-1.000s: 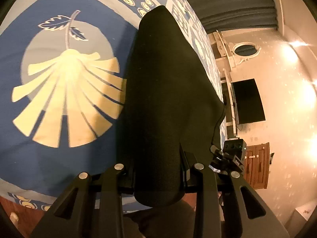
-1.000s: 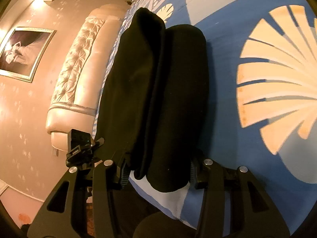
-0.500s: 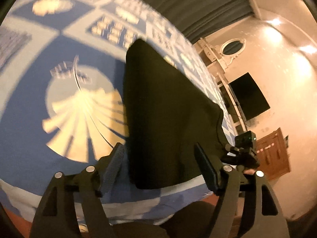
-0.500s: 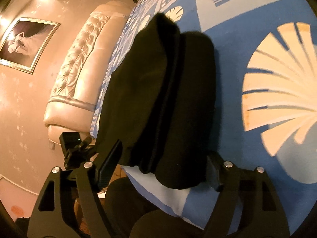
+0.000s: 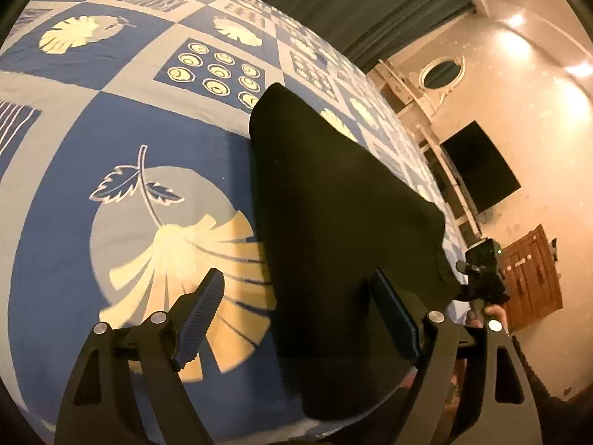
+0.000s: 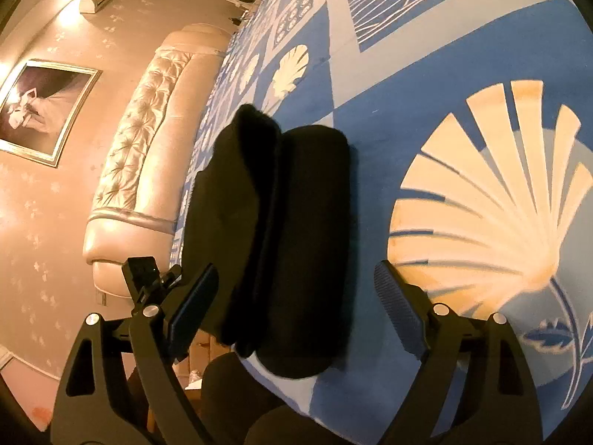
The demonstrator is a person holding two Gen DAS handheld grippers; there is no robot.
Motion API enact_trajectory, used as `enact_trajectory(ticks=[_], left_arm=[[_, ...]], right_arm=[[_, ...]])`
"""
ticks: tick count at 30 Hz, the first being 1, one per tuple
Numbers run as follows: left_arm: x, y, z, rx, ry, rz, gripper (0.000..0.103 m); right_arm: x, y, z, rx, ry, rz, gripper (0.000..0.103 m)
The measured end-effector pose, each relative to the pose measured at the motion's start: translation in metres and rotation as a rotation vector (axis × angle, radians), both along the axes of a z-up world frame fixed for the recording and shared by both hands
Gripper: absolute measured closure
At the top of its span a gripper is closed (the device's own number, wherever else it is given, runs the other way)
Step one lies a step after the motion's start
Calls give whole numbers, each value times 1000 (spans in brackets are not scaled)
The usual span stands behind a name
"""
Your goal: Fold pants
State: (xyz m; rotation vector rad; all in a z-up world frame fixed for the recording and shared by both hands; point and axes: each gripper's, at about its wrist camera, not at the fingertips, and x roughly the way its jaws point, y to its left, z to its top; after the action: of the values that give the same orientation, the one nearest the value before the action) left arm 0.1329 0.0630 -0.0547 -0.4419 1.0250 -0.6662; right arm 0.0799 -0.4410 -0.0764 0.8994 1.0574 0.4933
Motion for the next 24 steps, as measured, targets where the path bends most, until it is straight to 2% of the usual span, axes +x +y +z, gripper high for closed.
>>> enact_trajectory(ticks=[6,14,18,24], left_arm=[[17,-8,-6,-6,-2,-48,19],[42,-19,-13,-35,28,-97,19],[55,-24,-12,-27,39,-85,19],[74,-31,-13,-55,64,-98,19]], right_arm=[[22,2,-6,8,2,21,13],[57,8,-14,74,-2,25,12],[68,8,-15,80,0,27,11],[72,6,-16,80,0,44,11]])
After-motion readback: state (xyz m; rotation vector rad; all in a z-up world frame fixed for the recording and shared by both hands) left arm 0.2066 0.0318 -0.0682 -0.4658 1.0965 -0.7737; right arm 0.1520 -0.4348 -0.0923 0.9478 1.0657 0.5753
